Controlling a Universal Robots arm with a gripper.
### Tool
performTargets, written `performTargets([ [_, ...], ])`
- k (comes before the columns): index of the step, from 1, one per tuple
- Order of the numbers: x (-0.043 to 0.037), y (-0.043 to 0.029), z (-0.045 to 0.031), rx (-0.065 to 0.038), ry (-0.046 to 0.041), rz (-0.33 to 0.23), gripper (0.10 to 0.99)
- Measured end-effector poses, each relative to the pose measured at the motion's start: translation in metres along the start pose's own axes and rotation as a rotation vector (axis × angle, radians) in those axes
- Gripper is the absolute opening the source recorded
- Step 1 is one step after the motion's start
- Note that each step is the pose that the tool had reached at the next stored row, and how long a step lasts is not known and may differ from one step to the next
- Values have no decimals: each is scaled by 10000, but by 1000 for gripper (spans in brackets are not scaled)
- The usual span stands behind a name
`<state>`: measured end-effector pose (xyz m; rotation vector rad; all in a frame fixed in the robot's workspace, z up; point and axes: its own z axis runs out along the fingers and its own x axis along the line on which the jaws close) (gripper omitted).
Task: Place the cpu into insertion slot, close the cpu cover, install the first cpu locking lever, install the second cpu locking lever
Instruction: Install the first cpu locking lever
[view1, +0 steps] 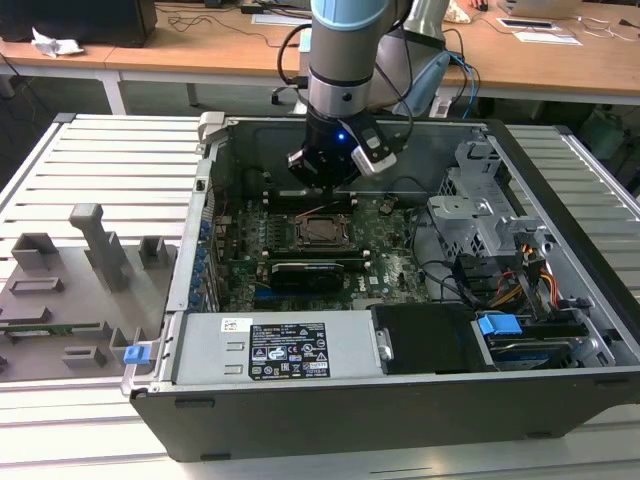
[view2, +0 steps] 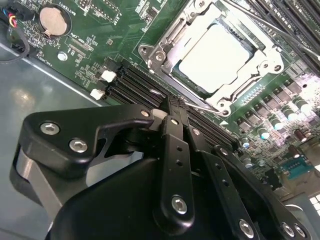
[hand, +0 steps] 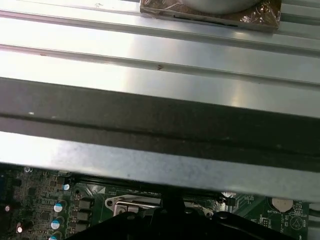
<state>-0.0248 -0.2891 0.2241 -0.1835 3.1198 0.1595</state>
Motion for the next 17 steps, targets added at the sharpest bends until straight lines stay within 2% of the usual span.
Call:
performTargets([
  [5,-33,-7,39,0,-5,45,106],
  [6,-36,-9,45,-53,-15,84,106],
  [7,-38,-10,57,-152,-35,160,106],
  [9,-41,-17,78,-231,-58,282,106],
  [17,-48,-36,108,-231,-59,303,106],
])
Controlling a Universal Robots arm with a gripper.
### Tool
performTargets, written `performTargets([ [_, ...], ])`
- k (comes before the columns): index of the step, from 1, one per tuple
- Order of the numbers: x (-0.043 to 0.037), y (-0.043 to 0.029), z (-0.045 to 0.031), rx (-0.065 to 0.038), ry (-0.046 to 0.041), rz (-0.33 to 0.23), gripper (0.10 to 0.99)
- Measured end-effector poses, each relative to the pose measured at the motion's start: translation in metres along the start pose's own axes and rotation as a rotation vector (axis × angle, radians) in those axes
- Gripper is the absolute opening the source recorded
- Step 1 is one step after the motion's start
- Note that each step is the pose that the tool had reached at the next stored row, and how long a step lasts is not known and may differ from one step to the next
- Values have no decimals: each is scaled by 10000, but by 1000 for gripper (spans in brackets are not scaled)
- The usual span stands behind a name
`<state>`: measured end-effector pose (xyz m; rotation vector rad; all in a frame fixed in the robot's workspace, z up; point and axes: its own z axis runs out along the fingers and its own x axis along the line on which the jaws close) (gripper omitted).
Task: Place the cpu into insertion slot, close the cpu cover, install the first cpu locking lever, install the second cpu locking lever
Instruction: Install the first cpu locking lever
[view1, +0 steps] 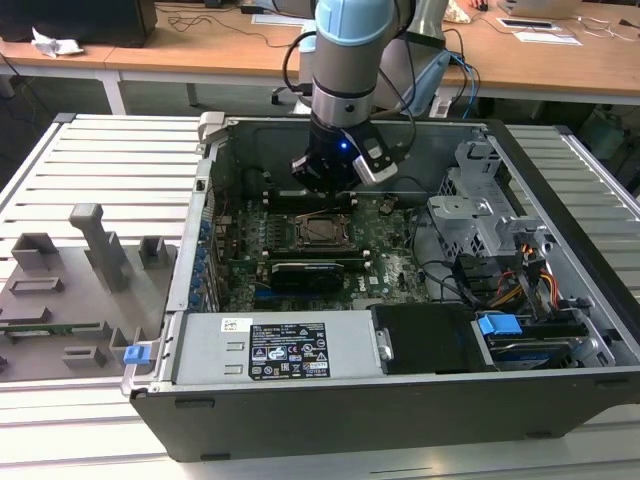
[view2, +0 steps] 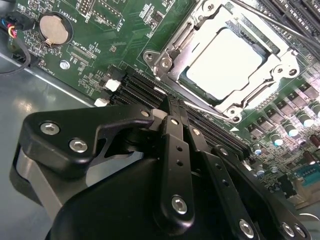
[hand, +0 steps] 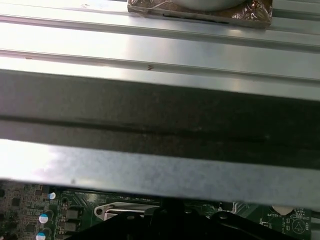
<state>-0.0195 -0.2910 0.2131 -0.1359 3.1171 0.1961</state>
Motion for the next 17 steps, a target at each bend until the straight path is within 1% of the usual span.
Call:
performTargets([
  [14,-19,-6,39,0,-2,15,106],
  [17,-23,-9,52,18,0,15,106],
])
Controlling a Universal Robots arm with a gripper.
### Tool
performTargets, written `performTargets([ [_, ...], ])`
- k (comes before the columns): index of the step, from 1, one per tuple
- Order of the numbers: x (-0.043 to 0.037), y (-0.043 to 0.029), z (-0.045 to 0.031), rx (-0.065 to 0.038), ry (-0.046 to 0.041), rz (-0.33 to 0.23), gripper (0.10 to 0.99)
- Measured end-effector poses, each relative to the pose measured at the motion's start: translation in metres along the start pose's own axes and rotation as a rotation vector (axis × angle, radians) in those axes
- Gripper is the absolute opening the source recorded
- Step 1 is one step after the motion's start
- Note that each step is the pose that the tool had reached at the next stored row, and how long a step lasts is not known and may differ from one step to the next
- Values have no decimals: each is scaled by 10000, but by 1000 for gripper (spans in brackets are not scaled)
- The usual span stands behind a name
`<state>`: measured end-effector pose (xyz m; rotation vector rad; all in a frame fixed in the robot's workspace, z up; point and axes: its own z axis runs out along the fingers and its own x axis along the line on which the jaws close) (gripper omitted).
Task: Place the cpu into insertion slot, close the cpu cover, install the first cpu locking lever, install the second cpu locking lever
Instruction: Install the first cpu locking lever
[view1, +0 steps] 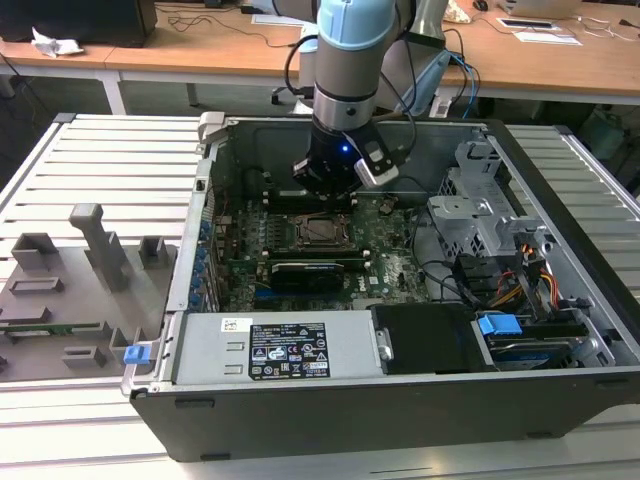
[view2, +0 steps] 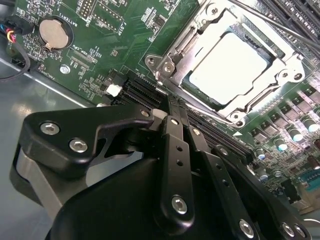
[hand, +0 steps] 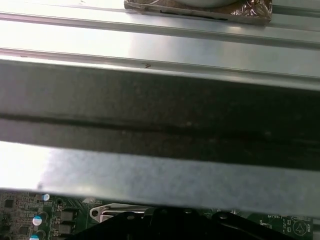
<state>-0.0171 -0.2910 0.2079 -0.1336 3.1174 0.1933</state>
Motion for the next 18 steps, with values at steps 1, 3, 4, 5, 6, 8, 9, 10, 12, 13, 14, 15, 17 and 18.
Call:
performTargets([
  [1,-1,-1,6,6,-1,1,106],
  [3,-1,-2,17,26,1,2,106],
  [4,-1,-3,24,44,3,0,106],
  [5,-1,-4,30,67,6,0,106],
  [6,-1,-5,34,85,8,0,106],
  [8,-1,-6,39,119,12,0,106],
  [9,-1,-6,44,149,14,0,106],
  [10,-2,-6,45,168,16,-1,106],
  [12,-2,-8,64,170,14,0,106],
  [13,-1,-9,67,173,15,0,106],
  [14,-1,-9,67,173,16,0,106],
  [15,-1,-9,67,172,16,0,106],
  [17,-3,-4,31,171,13,-1,106],
  [18,-3,0,1,169,13,0,106],
])
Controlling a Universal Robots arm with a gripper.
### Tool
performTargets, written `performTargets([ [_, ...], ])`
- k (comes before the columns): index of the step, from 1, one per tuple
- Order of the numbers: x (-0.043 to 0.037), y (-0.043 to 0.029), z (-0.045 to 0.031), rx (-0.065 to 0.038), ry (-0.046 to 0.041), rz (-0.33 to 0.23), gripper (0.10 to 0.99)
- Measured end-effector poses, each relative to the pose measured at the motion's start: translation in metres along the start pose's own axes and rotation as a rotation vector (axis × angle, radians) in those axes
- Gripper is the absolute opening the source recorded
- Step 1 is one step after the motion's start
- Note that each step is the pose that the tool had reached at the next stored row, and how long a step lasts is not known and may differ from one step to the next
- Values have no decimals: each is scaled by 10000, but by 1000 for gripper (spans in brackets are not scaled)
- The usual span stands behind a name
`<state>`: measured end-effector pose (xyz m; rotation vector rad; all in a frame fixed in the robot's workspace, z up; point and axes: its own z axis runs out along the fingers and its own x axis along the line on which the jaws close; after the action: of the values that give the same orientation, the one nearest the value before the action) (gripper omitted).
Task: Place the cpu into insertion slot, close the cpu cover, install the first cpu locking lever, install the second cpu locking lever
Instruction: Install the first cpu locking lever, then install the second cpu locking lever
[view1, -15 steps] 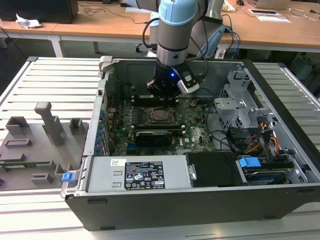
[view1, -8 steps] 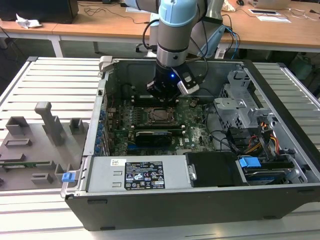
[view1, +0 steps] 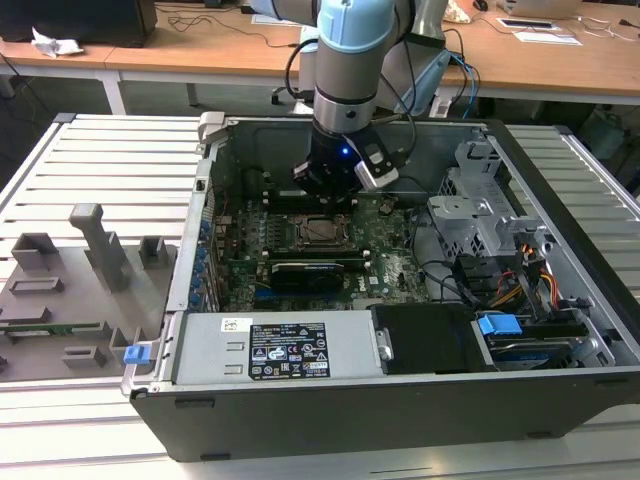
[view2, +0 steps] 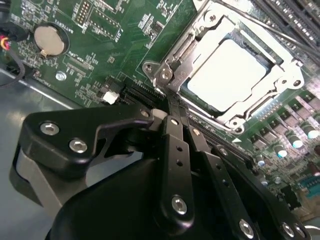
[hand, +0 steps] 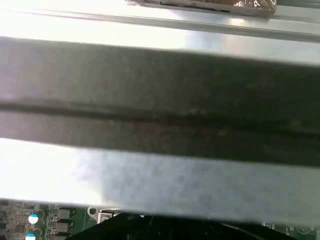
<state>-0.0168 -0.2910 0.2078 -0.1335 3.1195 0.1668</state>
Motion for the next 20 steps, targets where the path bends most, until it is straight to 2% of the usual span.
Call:
performTargets([
  [1,-1,4,-40,2,1,-1,106],
  [10,5,-75,-47,1,1,-1,106],
  [20,8,-110,-51,1,1,-1,106],
])
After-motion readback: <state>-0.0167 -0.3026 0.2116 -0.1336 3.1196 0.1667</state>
